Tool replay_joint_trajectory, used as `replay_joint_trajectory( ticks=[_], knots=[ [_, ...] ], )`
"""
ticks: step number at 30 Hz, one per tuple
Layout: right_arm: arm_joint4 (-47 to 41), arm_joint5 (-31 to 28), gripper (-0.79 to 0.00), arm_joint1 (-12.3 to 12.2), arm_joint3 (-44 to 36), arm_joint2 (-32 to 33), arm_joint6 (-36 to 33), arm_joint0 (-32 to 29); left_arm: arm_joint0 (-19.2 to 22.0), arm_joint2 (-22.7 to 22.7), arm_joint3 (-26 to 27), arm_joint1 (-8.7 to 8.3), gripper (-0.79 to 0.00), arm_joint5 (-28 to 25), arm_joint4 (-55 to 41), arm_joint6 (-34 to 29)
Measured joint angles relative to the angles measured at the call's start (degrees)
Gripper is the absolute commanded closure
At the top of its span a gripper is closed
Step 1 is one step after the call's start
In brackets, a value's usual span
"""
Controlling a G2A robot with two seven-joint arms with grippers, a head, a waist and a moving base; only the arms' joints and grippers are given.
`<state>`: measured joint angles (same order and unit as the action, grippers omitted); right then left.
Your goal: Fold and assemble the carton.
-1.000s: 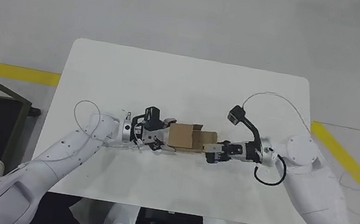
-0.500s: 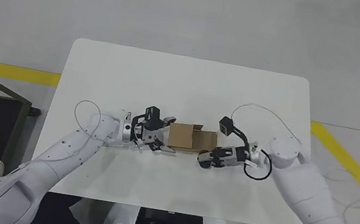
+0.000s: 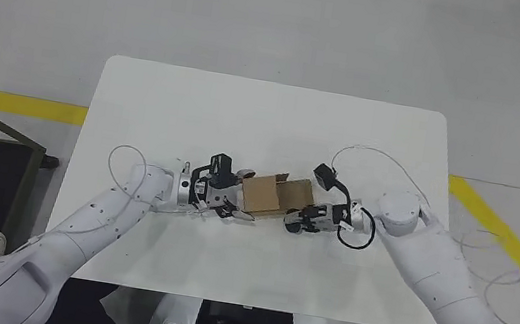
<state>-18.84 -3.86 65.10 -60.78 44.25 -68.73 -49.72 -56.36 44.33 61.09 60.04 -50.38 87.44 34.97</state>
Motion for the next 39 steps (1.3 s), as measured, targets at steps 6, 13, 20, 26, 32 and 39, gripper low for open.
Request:
replay_joint_trajectory(
  ticks=[6,13,20,26,32,39],
  knots=[
    [1.27,-0.19,0.000,-0.10,-0.33,0.63,-0.16,0.61,-0.02,0.06,0.03,0.09,-0.708,-0.30,0.21,0.01],
    [2.17,0.43,0.000,-0.43,0.04,1.93,0.00,0.93,0.02,0.25,-0.05,0.21,-0.711,-0.32,0.21,0.06],
    [3.70,1.35,0.000,-1.50,-2.12,4.96,3.34,-0.64,-0.04,0.53,-0.40,0.38,-0.650,-0.45,-0.58,-0.14],
    [4.37,2.02,0.000,-1.80,-3.67,6.13,5.53,-1.62,-0.14,1.12,-0.82,0.49,-0.594,-0.21,-1.84,-0.54],
    [5.11,1.45,0.000,-1.87,-4.01,6.72,6.59,-1.92,-0.30,1.48,-0.95,0.58,-0.585,-0.33,-2.48,-1.21],
    [4.96,-0.10,0.000,-1.28,-2.91,6.08,7.01,-1.17,-0.45,1.86,-0.92,0.66,-0.582,-0.37,-2.83,-1.64]
  ],
)
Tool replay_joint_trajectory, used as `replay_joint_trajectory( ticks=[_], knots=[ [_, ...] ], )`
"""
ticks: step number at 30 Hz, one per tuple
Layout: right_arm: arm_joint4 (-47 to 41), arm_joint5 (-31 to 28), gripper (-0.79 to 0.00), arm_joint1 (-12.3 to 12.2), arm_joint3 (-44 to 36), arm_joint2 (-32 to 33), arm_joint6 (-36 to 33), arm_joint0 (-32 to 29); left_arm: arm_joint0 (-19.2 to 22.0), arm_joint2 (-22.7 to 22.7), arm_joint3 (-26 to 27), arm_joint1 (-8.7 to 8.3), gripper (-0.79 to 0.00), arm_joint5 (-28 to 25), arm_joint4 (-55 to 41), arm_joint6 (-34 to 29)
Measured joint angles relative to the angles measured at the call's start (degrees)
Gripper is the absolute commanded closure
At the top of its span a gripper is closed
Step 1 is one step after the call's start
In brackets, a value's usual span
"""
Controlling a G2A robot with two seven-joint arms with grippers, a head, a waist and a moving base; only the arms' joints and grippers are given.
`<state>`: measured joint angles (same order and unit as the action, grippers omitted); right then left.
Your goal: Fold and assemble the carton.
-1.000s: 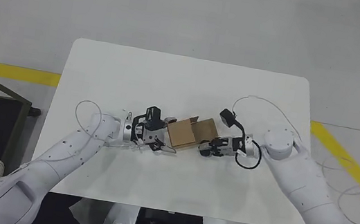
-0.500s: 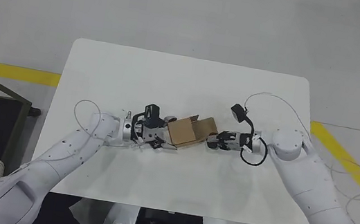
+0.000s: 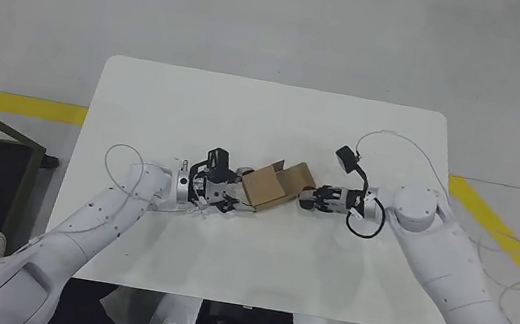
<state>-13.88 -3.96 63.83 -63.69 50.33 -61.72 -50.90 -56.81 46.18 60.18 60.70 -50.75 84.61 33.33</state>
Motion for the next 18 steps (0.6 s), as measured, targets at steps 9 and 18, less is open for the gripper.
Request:
replay_joint_trajectory(
  ticks=[9,18],
  knots=[
    [2.44,-2.76,0.000,0.24,2.29,0.91,3.96,1.65,-0.45,1.45,-0.23,-0.46,-0.785,0.51,1.03,1.04],
    [0.51,-5.20,0.000,1.97,4.81,-2.30,-0.08,3.52,-2.61,3.34,1.27,-1.35,-0.785,0.22,1.34,1.65]
  ],
)
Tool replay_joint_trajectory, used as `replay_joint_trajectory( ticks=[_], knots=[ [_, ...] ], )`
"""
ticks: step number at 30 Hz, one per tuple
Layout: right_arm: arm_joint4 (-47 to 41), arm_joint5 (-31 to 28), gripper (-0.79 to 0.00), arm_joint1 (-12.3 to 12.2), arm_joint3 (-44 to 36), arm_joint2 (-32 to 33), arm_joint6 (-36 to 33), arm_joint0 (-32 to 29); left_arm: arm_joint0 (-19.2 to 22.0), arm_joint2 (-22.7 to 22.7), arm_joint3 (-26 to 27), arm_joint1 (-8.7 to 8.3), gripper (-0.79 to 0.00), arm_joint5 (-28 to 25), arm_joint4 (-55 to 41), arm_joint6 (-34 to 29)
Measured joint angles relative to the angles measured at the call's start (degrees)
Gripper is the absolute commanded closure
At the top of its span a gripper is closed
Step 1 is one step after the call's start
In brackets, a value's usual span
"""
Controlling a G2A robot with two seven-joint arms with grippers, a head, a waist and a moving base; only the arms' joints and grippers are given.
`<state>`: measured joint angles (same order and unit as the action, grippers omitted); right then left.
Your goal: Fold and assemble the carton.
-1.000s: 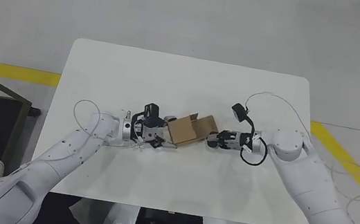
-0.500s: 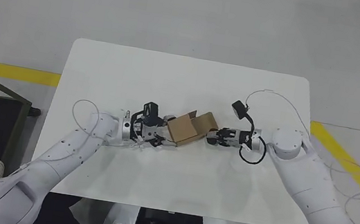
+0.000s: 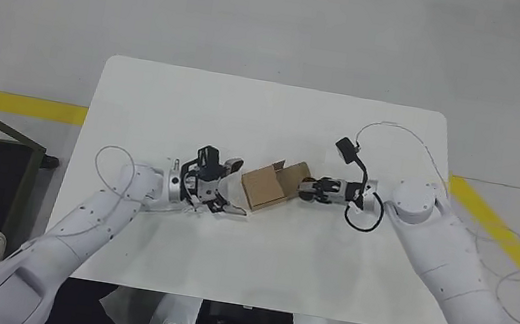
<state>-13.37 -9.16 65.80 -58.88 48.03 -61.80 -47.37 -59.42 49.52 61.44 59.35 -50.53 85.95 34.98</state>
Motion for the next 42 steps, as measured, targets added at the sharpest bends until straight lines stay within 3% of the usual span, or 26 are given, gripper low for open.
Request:
replay_joint_trajectory(
  ticks=[13,18,32,42],
  knots=[
    [-3.20,3.34,0.000,1.25,0.74,-2.54,-8.16,0.19,-0.46,0.65,-0.09,-0.10,-0.785,0.96,0.65,-2.07],
    [-2.56,4.25,0.000,1.25,0.33,-2.30,-7.68,0.27,0.18,-0.12,0.34,0.05,-0.785,1.17,2.99,-1.15],
    [-2.20,3.54,0.000,0.05,-1.77,0.97,-7.59,-1.61,6.24,-4.04,-4.31,0.65,-0.785,-1.35,13.08,7.36],
    [-2.16,3.15,0.000,-0.14,-2.50,1.61,-7.99,-2.33,8.36,-7.11,-6.26,2.00,-0.785,-1.29,13.47,10.86]
  ],
)
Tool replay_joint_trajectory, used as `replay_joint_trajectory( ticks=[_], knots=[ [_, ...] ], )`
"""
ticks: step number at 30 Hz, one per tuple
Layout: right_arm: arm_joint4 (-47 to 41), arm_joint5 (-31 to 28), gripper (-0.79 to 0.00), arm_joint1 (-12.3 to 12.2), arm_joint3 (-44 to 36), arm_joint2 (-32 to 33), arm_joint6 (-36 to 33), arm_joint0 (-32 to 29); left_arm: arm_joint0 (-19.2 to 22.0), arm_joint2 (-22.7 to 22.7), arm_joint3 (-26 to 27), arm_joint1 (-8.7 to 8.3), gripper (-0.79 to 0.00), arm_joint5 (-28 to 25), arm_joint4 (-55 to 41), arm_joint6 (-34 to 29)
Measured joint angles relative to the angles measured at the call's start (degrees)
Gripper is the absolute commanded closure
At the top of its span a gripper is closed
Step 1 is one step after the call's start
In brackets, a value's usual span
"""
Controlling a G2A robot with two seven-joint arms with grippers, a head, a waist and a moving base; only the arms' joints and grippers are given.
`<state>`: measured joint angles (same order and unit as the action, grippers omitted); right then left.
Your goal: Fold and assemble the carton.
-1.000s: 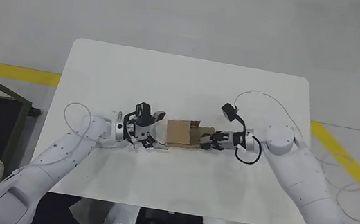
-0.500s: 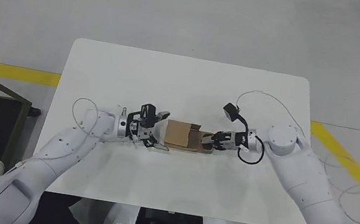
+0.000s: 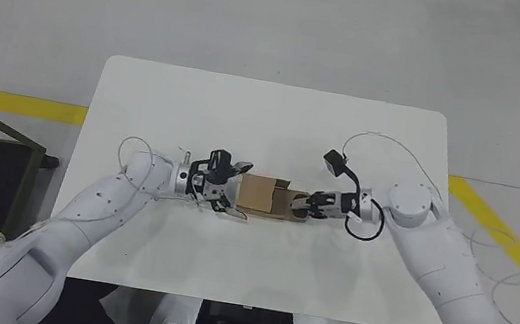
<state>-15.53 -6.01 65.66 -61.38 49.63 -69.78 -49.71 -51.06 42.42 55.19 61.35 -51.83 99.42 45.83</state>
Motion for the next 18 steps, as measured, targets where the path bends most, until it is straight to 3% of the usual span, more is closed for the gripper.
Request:
replay_joint_trajectory(
  ticks=[1,2,6,18],
  knots=[
    [-0.02,-0.04,0.000,-0.03,-0.02,0.08,-0.03,-0.11,0.14,-0.20,-0.21,0.10,-0.727,0.08,-0.01,0.12],
    [-0.06,-0.04,0.000,-0.07,-0.04,0.19,-0.07,-0.25,0.29,-0.41,-0.51,0.23,-0.483,0.24,-0.10,0.28],
    [-0.12,-0.04,0.000,-0.18,-0.21,0.52,-0.19,-0.61,0.69,-0.91,-1.62,0.60,-0.369,0.74,-0.58,0.41],
    [1.58,4.61,0.000,-1.23,-1.53,1.36,-5.11,-2.03,1.37,-1.68,-3.39,1.17,-0.372,1.44,-1.31,0.64]
  ],
)
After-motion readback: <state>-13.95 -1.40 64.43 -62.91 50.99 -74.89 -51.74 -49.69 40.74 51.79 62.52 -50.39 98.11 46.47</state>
